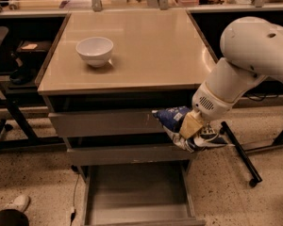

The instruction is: Place blue chip bag into bottom drawer

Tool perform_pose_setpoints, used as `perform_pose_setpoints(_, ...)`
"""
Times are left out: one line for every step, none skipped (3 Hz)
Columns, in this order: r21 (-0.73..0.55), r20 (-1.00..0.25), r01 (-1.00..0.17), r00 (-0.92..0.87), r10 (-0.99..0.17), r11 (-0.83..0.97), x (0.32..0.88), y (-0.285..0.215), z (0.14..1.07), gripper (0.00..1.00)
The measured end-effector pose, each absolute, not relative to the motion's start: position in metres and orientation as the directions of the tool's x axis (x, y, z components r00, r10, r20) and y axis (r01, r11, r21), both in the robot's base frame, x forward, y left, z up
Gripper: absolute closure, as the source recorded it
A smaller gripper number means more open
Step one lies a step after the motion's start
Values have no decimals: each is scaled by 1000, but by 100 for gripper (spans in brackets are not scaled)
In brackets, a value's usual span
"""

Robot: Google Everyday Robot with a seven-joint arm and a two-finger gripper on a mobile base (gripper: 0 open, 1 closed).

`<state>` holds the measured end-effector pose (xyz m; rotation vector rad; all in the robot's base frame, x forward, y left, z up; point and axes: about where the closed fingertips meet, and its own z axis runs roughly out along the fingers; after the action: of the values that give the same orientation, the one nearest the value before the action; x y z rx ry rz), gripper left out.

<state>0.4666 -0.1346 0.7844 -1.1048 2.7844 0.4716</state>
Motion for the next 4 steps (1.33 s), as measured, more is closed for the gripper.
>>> perform_pose_setpoints(318,-175,-622,-780,-600,716,459,-134,732,100)
perform_pose_setpoints(401,-124,-551,-824,-553,732,459,-128,660,100)
perform_pose_setpoints(401,-124,-551,-824,-553,732,459,-128,660,100)
perform_pose_setpoints(450,-128,-522,-840,-526,724,455,-120,637,100)
